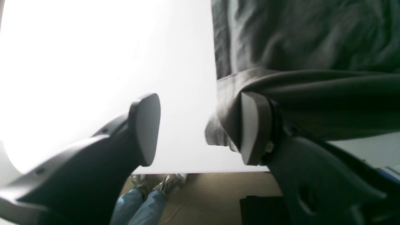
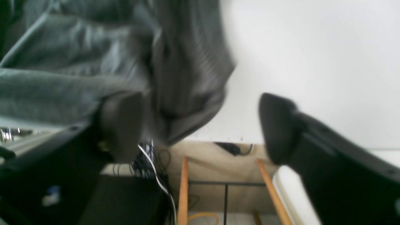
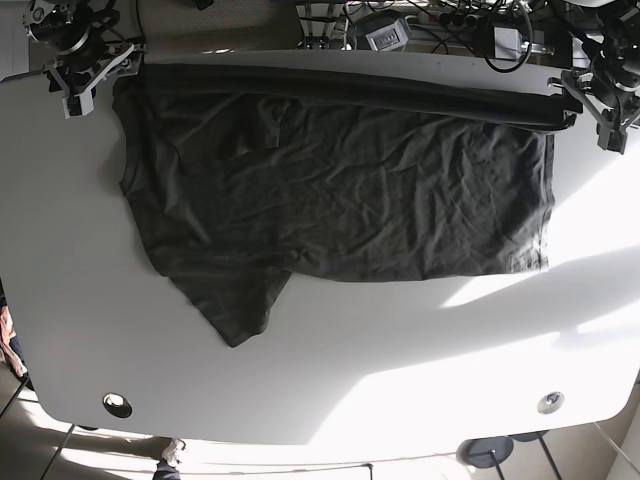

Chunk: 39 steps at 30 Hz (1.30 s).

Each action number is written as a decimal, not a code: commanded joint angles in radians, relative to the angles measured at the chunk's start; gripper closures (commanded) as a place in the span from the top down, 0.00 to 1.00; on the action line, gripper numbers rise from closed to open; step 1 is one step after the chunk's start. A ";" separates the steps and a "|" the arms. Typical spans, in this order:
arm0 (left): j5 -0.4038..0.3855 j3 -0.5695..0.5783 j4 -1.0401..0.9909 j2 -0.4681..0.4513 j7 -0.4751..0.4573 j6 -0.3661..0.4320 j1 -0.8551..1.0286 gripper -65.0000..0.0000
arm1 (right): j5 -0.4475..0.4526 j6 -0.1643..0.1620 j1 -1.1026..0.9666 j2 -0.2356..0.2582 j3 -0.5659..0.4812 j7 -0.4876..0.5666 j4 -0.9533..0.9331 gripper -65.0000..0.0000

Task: Fold the T-shirt properly
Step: 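Grasp the T-shirt's opposite edge with both grippers and lift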

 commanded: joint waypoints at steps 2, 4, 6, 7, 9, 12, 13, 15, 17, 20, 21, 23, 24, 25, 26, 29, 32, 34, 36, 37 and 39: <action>-0.053 -0.032 0.022 -0.019 0.010 0.005 -0.006 0.56 | 0.033 0.001 0.004 0.031 0.011 0.011 0.032 1.00; -0.054 -0.035 0.022 -0.019 0.048 0.005 -0.041 0.56 | 0.058 0.001 0.007 0.059 0.011 0.011 0.031 1.00; -0.051 -0.026 0.022 -0.019 0.114 0.005 -0.081 0.56 | 0.082 0.001 0.010 0.067 0.008 0.013 0.031 1.00; -0.051 -0.024 0.022 -0.019 0.122 0.005 -0.087 0.56 | 0.082 0.001 0.027 0.067 0.007 0.013 0.031 1.00; -0.051 -0.023 0.022 -0.016 0.122 0.005 -0.088 0.56 | 0.081 0.001 0.064 0.067 0.005 0.010 0.031 1.00; -0.045 -0.023 0.015 -0.012 0.119 0.005 -0.197 0.56 | 0.064 0.001 0.173 0.074 -0.042 0.008 0.025 1.00; -0.045 -0.023 0.013 -0.012 0.119 0.005 -0.225 0.55 | 0.039 0.001 0.196 0.077 -0.073 0.008 0.023 1.00; -0.045 0.029 0.013 -0.012 0.119 0.005 -0.286 0.55 | -0.054 0.001 0.276 0.076 -0.147 0.008 0.021 1.00; -0.045 0.088 0.012 -0.012 0.119 0.005 -0.366 0.55 | -0.156 0.001 0.368 0.061 -0.203 0.008 0.000 1.00; -0.045 0.144 -0.010 -0.012 0.117 0.005 -0.438 0.55 | -0.251 0.001 0.489 0.047 -0.252 0.008 -0.060 1.00; -0.045 0.161 -0.028 -0.012 0.117 0.012 -0.473 0.55 | -0.275 0.001 0.532 0.047 -0.268 0.008 -0.089 1.00; -0.047 0.187 -0.063 -0.012 0.117 0.077 -0.524 0.55 | -0.308 0.001 0.610 0.050 -0.292 0.008 -0.157 1.00; -0.047 0.197 -0.079 -0.012 0.117 0.100 -0.543 0.55 | -0.318 0.001 0.648 0.051 -0.300 0.008 -0.203 1.00; -0.047 0.206 -0.097 -0.012 0.115 0.117 -0.558 0.55 | -0.329 0.001 0.690 0.053 -0.300 0.010 -0.253 1.00; -0.047 0.224 -0.129 -0.012 0.094 0.135 -0.589 0.55 | -0.347 0.001 0.756 0.062 -0.300 0.013 -0.336 1.00; -0.047 0.287 -0.195 -0.015 -0.047 0.186 -0.601 0.55 | -0.358 0.001 0.906 0.099 -0.302 0.054 -0.571 1.00; -0.047 0.335 -0.235 -0.019 -0.112 0.226 -0.605 0.55 | -0.358 0.001 0.998 0.128 -0.303 0.128 -0.766 1.00; -0.047 0.344 -0.251 -0.032 -0.139 0.239 -0.605 0.55 | -0.358 0.001 1.047 0.148 -0.303 0.177 -0.887 1.00; -0.047 0.359 -0.278 -0.036 -0.164 0.241 -0.605 0.55 | -0.360 0.001 1.083 0.163 -0.314 0.252 -1.002 1.00; -0.047 0.359 -0.291 -0.042 -0.176 0.241 -0.605 0.55 | -0.360 0.001 1.100 0.176 -0.346 0.295 -1.062 1.00; -0.047 0.358 -0.309 -0.041 -0.190 0.241 -0.605 0.55 | -0.357 0.001 1.113 0.189 -0.410 0.367 -1.154 1.00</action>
